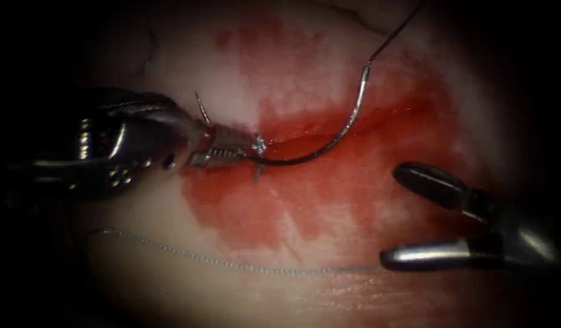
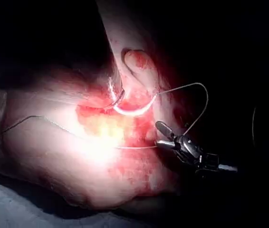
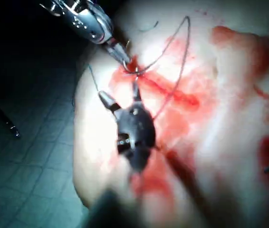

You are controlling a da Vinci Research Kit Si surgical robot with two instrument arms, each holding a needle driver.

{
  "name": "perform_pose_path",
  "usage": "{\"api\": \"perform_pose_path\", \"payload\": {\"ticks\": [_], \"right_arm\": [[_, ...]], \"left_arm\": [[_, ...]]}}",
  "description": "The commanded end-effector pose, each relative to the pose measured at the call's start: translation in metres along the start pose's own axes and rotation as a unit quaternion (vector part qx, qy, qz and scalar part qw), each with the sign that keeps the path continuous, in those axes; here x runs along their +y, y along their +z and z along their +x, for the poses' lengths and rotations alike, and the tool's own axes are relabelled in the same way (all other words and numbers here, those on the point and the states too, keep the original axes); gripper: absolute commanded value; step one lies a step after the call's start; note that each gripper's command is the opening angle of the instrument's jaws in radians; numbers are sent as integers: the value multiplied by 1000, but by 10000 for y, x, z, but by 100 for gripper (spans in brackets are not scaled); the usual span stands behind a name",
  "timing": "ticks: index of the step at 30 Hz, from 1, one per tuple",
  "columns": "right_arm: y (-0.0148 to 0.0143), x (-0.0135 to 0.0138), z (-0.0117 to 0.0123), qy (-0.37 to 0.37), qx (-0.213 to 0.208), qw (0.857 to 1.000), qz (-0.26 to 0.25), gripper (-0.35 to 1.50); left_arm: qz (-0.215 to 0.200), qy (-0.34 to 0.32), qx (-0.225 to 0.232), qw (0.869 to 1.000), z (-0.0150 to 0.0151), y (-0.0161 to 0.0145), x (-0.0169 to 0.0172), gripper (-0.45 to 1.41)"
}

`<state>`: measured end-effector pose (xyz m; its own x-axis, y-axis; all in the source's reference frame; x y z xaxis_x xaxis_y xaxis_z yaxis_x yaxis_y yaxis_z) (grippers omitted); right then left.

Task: Wound Closure

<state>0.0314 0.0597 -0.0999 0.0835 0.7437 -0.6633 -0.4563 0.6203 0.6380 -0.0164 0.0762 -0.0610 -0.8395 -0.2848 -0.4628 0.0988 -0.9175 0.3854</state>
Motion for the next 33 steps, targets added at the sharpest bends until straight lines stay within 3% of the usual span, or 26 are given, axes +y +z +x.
{"api": "perform_pose_path", "payload": {"ticks": [1, 6, 25, 27, 28, 29, 30, 33], "right_arm": [[11, 4, -1, 6, 5, 1000, -1, 106], [17, 15, 4, 17, 9, 1000, -10, 106], [58, 20, 10, 46, -4, 999, 2, 104], [57, 21, 10, 55, -8, 998, 6, 78], [56, 20, 9, 61, -12, 998, 12, 46], [55, 20, 9, 62, -26, 997, 24, -21], [54, 19, 9, 62, -41, 997, 26, -35], [51, 20, 9, 66, -38, 997, 3, -35]], "left_arm": [[11, 9, -1, 1000, 3, 7, -3, -35], [58, 12, -16, 998, 9, 4, 9, -35], [92, 52, -44, 993, 27, -6, 21, -35], [91, 54, -45, 993, 27, -6, 21, -35], [91, 57, -47, 993, 27, -6, 21, -35], [91, 56, -45, 993, 27, -6, 21, -35], [91, 60, -40, 993, 27, -6, 21, -35], [90, 67, -42, 993, 28, -5, 20, -35]]}}
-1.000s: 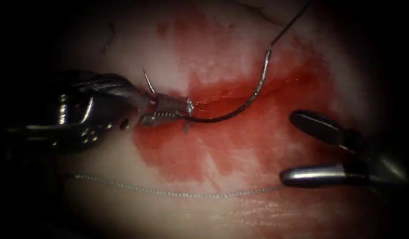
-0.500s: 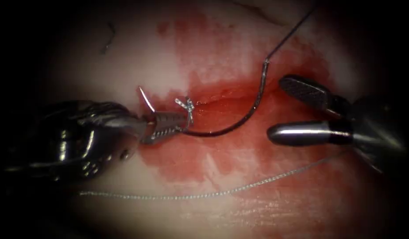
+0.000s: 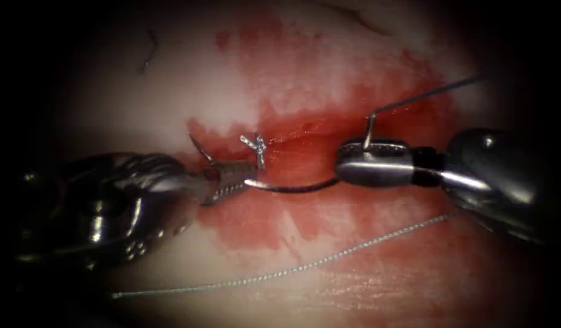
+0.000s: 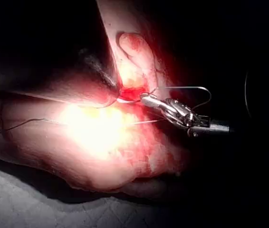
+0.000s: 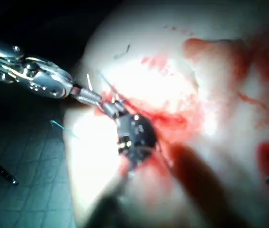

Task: Wound Closure

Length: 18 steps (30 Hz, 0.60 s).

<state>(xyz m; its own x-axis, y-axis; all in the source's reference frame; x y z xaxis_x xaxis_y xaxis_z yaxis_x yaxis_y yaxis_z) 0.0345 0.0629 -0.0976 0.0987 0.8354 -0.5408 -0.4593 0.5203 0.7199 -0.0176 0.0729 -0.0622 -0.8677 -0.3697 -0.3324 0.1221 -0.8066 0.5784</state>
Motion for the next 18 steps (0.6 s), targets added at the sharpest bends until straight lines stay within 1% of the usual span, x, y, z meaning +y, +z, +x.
{"api": "perform_pose_path", "payload": {"ticks": [1, 4, 6, 8, 9, 11, 12, 13, 14, 16, 18], "right_arm": [[7, 0, -1, 4, 6, 1000, -3, -35], [4, 3, 0, 7, 7, 1000, -3, -35], [2, 5, 1, 8, 16, 1000, -2, -35], [1, 7, 3, 5, 21, 1000, -1, -35], [1, 10, 4, -12, 23, 1000, 0, -35], [0, 11, 5, -18, 22, 1000, 0, -35], [0, 12, 5, -24, 19, 1000, -3, -35], [0, 12, 5, -27, 19, 999, -4, -35], [0, 14, 5, -33, 16, 999, -5, -35], [1, 15, 5, -39, 13, 999, -5, -35], [1, 15, 5, -48, 12, 999, -5, -35]], "left_arm": [[2, -1, 1, 1000, 3, 9, -4, -34], [3, -1, 3, 1000, 3, 9, -4, -6], [4, 5, 14, 1000, 4, 9, -3, -1], [5, 4, 17, 1000, 4, 8, -3, 16], [3, -4, 18, 1000, 5, 8, -3, 28], [-5, -66, 32, 997, 6, 8, -6, 31], [-17, -86, 59, 994, 5, 9, -11, 34], [-32, -112, 95, 989, 5, 9, -16, 35], [-62, -159, 150, 974, 4, 8, -24, 25], [-76, -163, 153, 972, 4, 3, -28, 30], [-103, -192, 153, 964, 5, -1, -30, 36]]}}
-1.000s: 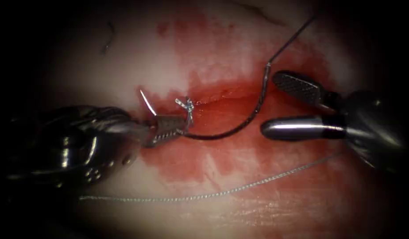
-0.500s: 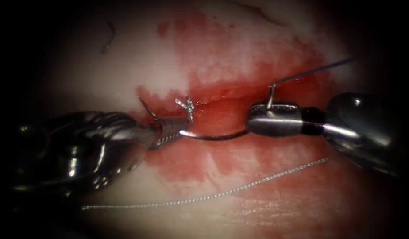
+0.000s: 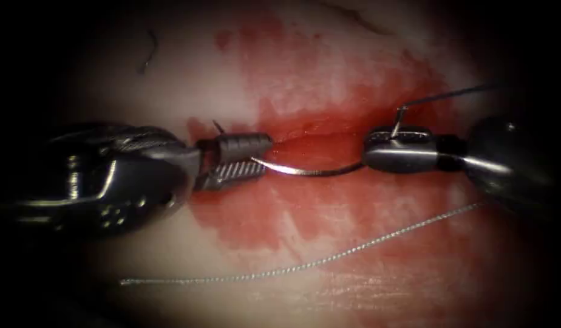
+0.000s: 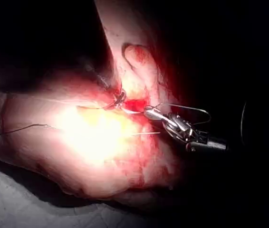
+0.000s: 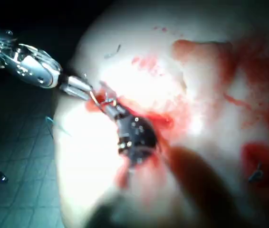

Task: Wound Closure

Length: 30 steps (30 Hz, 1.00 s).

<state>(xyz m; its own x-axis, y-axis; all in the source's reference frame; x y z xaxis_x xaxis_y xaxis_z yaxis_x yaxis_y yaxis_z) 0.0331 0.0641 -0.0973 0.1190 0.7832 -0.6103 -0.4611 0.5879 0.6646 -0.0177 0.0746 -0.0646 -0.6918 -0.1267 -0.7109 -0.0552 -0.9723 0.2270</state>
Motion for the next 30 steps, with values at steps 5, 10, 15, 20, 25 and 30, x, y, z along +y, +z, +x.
{"api": "perform_pose_path", "payload": {"ticks": [5, 10, 15, 20, 25, 30], "right_arm": [[11, -3, -2, -69, -13, 998, 6, -35], [12, -9, -4, -189, -43, 981, 10, -35], [17, -23, -4, -354, -46, 933, 47, -35], [22, -50, -4, -443, -57, 885, 135, -35], [17, -69, 9, -485, -52, 861, 146, -35], [13, -82, 17, -523, -54, 839, 142, -35]], "left_arm": [[-80, -112, -14, 990, 0, -7, -4, 58], [-108, -245, -16, 963, -2, -21, -20, 58], [-169, -346, 28, 922, 2, -26, -63, 57], [-254, -407, 50, 876, 13, -18, -84, 57], [-289, -406, -5, 867, 19, 1, -77, 60], [-298, -376, -78, 874, 13, 16, -63, 68]]}}
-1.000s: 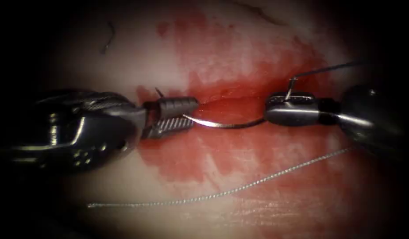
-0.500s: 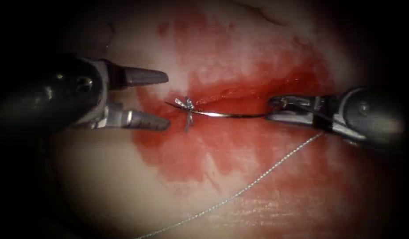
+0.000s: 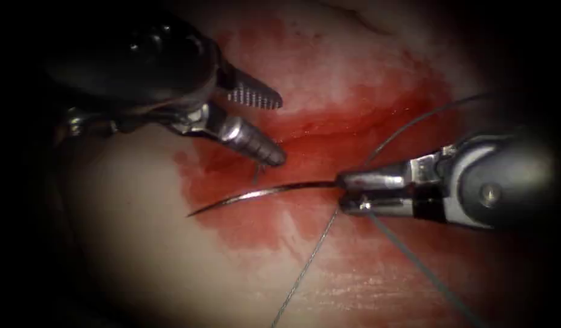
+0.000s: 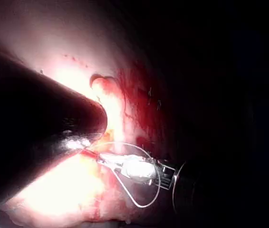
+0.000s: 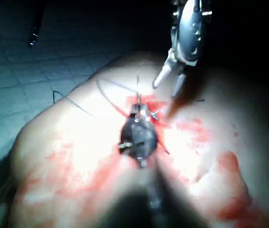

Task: Wound Closure

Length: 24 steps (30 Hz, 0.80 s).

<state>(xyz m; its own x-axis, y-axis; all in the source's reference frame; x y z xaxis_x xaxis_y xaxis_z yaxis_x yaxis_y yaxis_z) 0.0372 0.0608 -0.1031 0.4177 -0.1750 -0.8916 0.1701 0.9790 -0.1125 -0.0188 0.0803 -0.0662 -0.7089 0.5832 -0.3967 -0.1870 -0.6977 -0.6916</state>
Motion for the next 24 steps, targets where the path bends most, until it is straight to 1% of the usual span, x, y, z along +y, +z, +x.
{"api": "perform_pose_path", "payload": {"ticks": [1, 2, 8, 11, 21, 24], "right_arm": [[8, 3, 8, -14, -2, 1000, -3, -35], [8, 2, 9, -23, -4, 1000, -3, -35], [10, -1, 18, -61, -12, 998, -3, -35], [14, -2, 22, -78, -16, 997, -2, -35], [16, -4, 27, -93, -16, 995, 0, -35], [16, -4, 27, -96, -17, 995, 0, -35]], "left_arm": [[3, 5, -11, 1000, 5, 5, -6, 68], [2, 3, -27, 1000, 3, 8, -6, 68], [-13, 1, -74, 997, -16, 18, 3, 68], [-27, -2, -76, 997, -15, 20, 3, 68], [-30, -4, -75, 997, -13, 21, -9, 68], [-31, -6, -81, 996, -17, 22, -10, 68]]}}
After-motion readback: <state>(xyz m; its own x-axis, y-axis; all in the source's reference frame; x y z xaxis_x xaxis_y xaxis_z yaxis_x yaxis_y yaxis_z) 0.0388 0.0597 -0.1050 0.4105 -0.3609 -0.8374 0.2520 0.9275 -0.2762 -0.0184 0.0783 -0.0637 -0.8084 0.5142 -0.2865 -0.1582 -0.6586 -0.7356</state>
